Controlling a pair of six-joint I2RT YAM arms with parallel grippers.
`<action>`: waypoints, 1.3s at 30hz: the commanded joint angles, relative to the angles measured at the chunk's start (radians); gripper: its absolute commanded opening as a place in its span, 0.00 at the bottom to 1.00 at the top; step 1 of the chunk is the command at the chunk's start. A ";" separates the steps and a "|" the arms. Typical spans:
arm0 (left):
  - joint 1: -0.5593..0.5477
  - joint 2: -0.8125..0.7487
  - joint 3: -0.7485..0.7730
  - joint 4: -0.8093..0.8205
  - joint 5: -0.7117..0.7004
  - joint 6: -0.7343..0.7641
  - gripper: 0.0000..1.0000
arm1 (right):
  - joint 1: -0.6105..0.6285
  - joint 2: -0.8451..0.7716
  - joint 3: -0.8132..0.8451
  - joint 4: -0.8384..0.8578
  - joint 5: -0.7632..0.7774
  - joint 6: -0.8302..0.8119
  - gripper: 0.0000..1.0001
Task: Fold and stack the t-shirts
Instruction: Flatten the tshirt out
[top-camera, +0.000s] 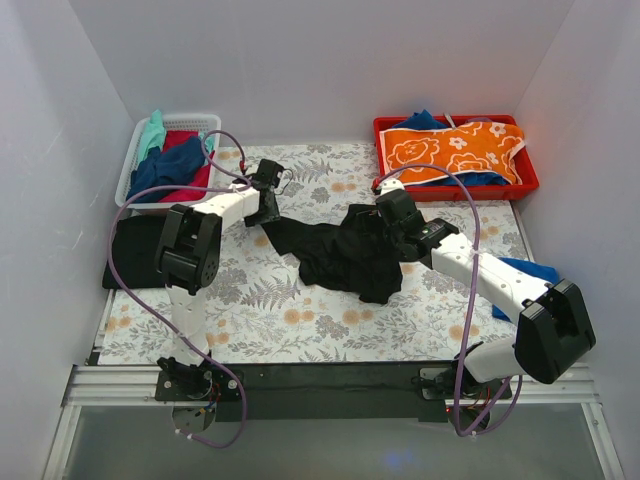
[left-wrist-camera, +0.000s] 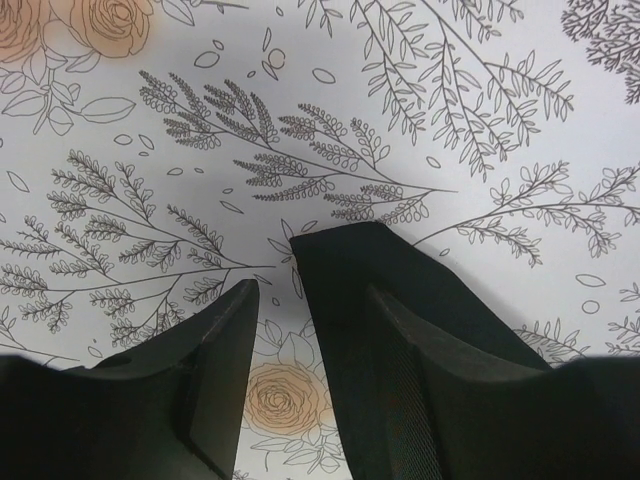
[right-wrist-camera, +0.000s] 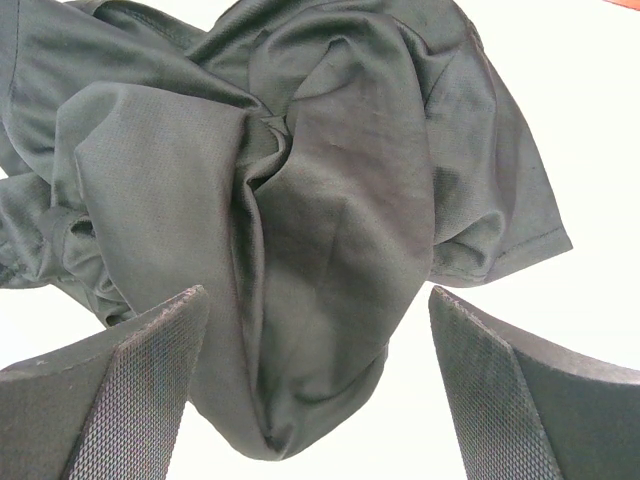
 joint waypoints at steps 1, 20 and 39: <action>0.003 0.037 0.022 -0.032 -0.044 -0.006 0.44 | 0.006 -0.030 -0.010 0.003 0.022 -0.006 0.95; 0.042 -0.037 -0.052 -0.038 0.040 -0.024 0.00 | 0.008 -0.014 0.011 -0.034 0.048 -0.017 0.98; 0.042 -0.458 0.188 -0.147 -0.056 -0.051 0.00 | 0.049 0.199 0.054 0.052 -0.213 -0.049 0.79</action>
